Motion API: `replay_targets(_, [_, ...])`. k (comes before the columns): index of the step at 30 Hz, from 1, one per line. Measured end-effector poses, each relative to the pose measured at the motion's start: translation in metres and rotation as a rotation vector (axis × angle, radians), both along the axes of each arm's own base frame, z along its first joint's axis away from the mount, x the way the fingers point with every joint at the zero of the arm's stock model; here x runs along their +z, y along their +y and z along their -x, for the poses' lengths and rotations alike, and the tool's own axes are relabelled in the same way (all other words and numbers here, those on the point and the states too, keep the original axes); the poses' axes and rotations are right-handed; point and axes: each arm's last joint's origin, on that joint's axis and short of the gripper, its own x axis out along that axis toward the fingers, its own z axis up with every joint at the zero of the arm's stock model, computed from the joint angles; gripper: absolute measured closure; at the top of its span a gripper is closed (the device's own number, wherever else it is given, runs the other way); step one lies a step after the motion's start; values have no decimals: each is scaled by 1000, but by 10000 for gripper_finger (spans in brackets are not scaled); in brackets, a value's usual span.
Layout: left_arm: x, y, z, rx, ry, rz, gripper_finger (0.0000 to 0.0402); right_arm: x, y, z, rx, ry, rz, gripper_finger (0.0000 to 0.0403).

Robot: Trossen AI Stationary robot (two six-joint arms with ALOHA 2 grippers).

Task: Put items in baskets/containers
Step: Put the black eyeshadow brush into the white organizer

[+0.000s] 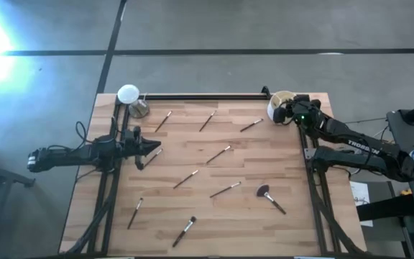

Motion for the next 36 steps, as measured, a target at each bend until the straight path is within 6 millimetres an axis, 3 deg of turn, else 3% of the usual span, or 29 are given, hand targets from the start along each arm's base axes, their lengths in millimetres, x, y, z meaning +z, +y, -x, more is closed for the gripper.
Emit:
replay_targets(4, [-1,0,-1,12,17,-3,402,8,2,-4,122,-36,-6,392])
replay_targets(9, [-5,2,-4,43,64,-33,402,-6,5,-19,288,-73,48,394])
replay_targets(18, [6,4,-13,104,77,-94,402,-21,4,-41,545,-244,318,394])
replay_targets(23, [13,6,-21,134,113,-92,401,-27,2,-45,573,-139,407,394])
replay_targets(29, [38,8,-38,156,156,-112,401,-9,-2,-54,585,-110,465,394])
replay_targets(36, [56,7,-56,128,396,-60,401,1,2,-60,689,-163,477,394])
